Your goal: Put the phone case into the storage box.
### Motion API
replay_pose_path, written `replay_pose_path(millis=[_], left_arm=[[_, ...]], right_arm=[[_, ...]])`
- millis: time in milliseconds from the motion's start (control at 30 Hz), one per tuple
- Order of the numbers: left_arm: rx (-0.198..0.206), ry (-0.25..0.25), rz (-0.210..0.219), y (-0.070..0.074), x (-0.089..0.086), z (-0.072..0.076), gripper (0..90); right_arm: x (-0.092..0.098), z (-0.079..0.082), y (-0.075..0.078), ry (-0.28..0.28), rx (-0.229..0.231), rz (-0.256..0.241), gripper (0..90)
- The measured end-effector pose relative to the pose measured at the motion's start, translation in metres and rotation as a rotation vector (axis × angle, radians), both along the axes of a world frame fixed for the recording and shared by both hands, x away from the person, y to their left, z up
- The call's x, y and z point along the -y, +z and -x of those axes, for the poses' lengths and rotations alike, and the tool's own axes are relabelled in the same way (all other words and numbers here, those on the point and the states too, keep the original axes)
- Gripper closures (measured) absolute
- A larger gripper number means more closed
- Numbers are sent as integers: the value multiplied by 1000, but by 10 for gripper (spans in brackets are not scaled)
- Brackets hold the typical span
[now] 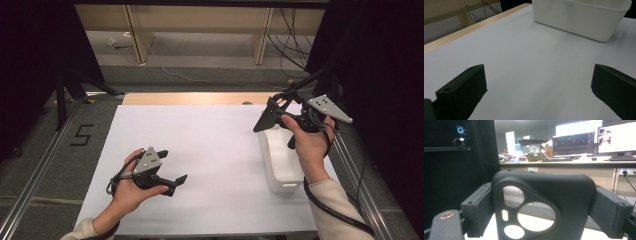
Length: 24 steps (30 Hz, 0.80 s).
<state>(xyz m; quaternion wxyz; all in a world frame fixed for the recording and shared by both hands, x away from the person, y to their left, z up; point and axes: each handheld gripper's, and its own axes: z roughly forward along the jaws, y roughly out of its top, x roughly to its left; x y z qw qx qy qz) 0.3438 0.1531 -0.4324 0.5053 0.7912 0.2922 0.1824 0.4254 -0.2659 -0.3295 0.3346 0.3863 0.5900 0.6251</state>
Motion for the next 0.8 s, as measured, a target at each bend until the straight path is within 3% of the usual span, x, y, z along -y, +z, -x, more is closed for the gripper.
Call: replay_pose_path(millis=[800], left_arm=[[2, 3, 4, 0, 0, 0, 0]], right_arm=[[17, -4, 0, -51, -2, -4, 152]])
